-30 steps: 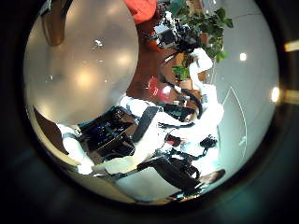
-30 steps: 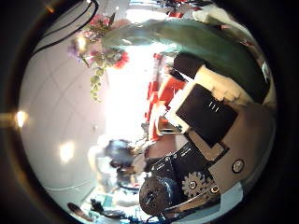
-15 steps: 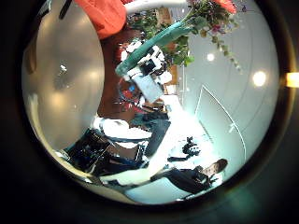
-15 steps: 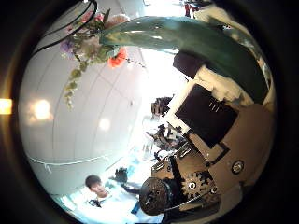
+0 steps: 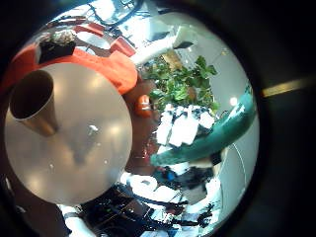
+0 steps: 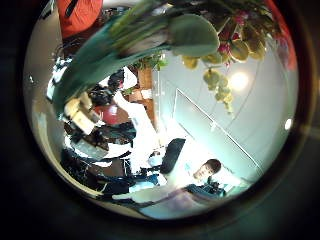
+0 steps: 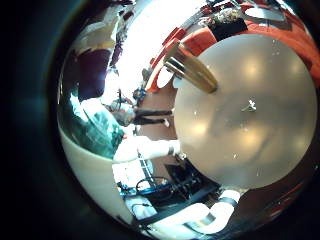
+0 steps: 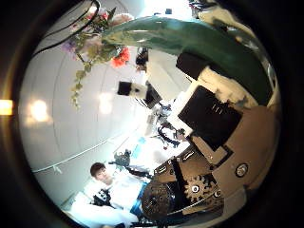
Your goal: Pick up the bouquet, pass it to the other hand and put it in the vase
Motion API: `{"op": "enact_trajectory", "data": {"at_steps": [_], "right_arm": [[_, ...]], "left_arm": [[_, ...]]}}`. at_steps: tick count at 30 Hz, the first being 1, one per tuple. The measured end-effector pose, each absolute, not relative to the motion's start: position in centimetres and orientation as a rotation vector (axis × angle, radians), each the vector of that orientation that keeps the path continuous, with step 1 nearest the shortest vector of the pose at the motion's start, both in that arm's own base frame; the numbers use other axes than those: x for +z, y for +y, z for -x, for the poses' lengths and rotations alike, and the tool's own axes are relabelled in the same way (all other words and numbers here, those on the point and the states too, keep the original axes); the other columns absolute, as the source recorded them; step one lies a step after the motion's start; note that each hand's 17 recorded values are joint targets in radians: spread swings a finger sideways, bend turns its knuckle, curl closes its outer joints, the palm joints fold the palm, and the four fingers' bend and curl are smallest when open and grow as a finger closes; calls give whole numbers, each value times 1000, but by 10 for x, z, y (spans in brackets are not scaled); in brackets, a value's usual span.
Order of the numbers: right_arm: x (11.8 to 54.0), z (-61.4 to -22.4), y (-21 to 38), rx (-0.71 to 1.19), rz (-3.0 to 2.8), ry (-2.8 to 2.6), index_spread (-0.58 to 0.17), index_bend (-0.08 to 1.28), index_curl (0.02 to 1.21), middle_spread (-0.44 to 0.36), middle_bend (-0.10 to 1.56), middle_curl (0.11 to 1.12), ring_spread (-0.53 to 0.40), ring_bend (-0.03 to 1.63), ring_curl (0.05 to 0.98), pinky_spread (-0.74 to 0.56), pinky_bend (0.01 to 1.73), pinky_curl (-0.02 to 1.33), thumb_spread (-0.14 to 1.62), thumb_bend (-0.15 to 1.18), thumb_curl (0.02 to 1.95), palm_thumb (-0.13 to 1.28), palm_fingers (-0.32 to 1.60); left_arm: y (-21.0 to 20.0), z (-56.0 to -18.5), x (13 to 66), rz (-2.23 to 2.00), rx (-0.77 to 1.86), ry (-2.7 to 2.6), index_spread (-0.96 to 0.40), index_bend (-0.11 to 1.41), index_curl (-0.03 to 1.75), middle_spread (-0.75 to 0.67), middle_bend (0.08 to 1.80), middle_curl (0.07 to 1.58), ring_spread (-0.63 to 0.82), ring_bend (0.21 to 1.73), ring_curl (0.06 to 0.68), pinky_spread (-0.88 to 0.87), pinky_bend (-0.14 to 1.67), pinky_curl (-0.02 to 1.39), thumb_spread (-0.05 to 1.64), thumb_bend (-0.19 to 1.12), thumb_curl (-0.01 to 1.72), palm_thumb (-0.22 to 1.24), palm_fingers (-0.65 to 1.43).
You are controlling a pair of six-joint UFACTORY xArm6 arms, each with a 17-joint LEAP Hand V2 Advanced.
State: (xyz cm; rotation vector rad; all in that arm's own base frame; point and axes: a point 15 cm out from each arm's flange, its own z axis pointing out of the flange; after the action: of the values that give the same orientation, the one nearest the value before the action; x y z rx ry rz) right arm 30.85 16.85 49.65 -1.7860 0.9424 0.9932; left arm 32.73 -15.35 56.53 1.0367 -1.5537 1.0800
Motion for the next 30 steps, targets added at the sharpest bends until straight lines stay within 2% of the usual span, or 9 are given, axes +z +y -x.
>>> {"op": "enact_trajectory", "data": {"at_steps": [6,9,13,16,22,25,26,27,30], "right_arm": [[481,-313,179,1005,1842,966,-234,1143,1029,-147,1358,894,-190,1449,761,-156,1160,1097,883,-3,1189,1164,1117],[474,-319,184,1002,1852,981,-233,1145,1026,-147,1360,892,-190,1450,760,-157,1156,1104,885,-3,1200,1162,1117],[465,-327,184,1004,1888,1007,-231,1147,1023,-147,1362,889,-190,1450,760,-159,1154,1113,887,-3,1213,1160,1116],[456,-340,181,991,1891,1055,-230,1149,1021,-146,1363,887,-191,1449,761,-161,1156,1120,888,-3,1221,1158,1116],[449,-357,172,952,1840,1116,-241,1097,1012,-151,1319,876,-200,1415,749,-177,1162,1104,910,-57,1119,974,1051],[447,-364,163,938,1811,1150,-268,959,977,-162,1216,840,-204,1355,715,-219,1143,1043,943,-60,1010,865,943],[444,-367,159,941,1799,1161,-289,840,955,-170,1154,819,-211,1324,702,-259,1125,1013,959,-58,958,819,763],[441,-370,154,944,1783,1178,-294,823,952,-171,1143,816,-212,1323,699,-271,1126,1005,963,-52,944,814,761],[437,-375,141,938,1748,1210,-323,480,843,-168,953,753,-221,1297,664,-331,1102,947,987,-40,847,764,304]], "left_arm": [[-164,-317,581,-880,1058,-1469,191,169,314,309,459,443,542,549,173,484,174,292,929,-16,335,252,345],[-166,-316,584,-847,1015,-1408,102,192,328,156,753,557,318,632,187,354,163,264,946,5,352,366,607],[-172,-319,577,-845,970,-1374,-17,201,352,-16,816,674,-102,942,290,-23,496,360,960,53,387,573,1022],[-178,-324,570,-834,942,-1344,-142,307,414,-135,836,761,-287,1152,388,-256,824,484,944,136,453,805,1296],[-173,-332,577,-817,1005,-1330,-377,644,607,-311,994,877,-390,1350,489,-441,1152,635,953,200,561,995,1222],[-158,-334,588,-840,1080,-1369,-452,736,691,-362,1061,913,-395,1410,517,-475,1210,670,969,207,603,1023,1164],[-153,-336,595,-849,1109,-1390,-474,756,717,-375,1078,922,-397,1427,524,-485,1226,680,973,207,615,1030,1150],[-149,-339,603,-863,1142,-1417,-492,775,742,-387,1091,929,-397,1440,530,-492,1238,687,976,207,628,1036,1136],[-136,-349,628,-925,1250,-1495,-539,802,809,-415,1126,948,-398,1470,543,-509,1262,707,989,203,663,1041,1103]]}}
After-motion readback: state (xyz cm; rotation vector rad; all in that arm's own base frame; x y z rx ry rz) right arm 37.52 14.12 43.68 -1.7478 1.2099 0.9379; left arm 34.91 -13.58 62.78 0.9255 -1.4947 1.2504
